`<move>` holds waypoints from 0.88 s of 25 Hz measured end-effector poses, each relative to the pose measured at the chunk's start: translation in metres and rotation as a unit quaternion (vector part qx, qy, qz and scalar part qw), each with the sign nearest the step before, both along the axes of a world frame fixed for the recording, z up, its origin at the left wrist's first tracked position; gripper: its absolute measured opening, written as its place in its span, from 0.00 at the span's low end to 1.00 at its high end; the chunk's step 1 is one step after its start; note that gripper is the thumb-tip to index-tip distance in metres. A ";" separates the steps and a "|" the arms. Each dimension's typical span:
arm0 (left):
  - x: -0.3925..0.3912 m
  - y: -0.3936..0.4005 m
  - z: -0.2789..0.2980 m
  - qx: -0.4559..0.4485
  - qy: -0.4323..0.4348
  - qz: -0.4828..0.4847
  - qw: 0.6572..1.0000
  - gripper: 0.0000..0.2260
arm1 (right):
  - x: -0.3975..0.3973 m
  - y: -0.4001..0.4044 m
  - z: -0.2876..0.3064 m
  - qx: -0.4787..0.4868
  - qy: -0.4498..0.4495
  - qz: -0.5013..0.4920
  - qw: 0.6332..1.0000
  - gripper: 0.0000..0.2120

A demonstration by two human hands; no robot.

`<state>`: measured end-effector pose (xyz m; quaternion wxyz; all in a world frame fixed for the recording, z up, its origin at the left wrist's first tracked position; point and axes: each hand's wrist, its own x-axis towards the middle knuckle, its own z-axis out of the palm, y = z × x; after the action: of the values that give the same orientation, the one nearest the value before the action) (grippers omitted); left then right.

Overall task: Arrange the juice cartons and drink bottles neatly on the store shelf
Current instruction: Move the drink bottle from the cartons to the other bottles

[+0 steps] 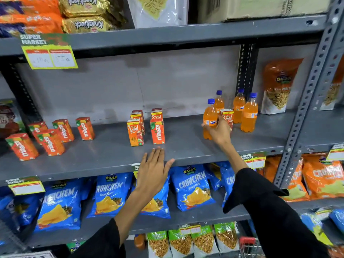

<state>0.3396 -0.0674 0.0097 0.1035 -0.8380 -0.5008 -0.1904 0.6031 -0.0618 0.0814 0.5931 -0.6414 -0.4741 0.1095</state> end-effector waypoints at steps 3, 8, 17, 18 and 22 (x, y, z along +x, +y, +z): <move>0.002 0.000 -0.001 0.003 0.007 0.007 1.000 0.43 | 0.001 0.009 -0.001 0.000 0.002 -0.006 1.000 0.22; 0.002 0.002 -0.002 0.006 0.007 0.006 1.000 0.41 | -0.001 0.009 -0.002 -0.019 0.003 -0.019 1.000 0.20; -0.008 0.005 -0.002 0.005 -0.003 -0.002 1.000 0.35 | -0.038 -0.036 -0.035 -0.054 -0.038 -0.064 0.996 0.20; -0.014 0.005 -0.001 0.007 -0.006 0.003 1.000 0.36 | -0.049 -0.034 -0.038 -0.045 -0.041 -0.055 0.997 0.22; -0.037 0.008 0.000 0.004 -0.004 0.026 1.000 0.37 | -0.097 -0.008 -0.031 -0.072 -0.034 0.020 0.997 0.30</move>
<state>0.3024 -0.0596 0.0098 0.1100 -0.8236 -0.5220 -0.1925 0.5065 -0.0695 0.0506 0.5264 -0.6763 -0.4978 0.1336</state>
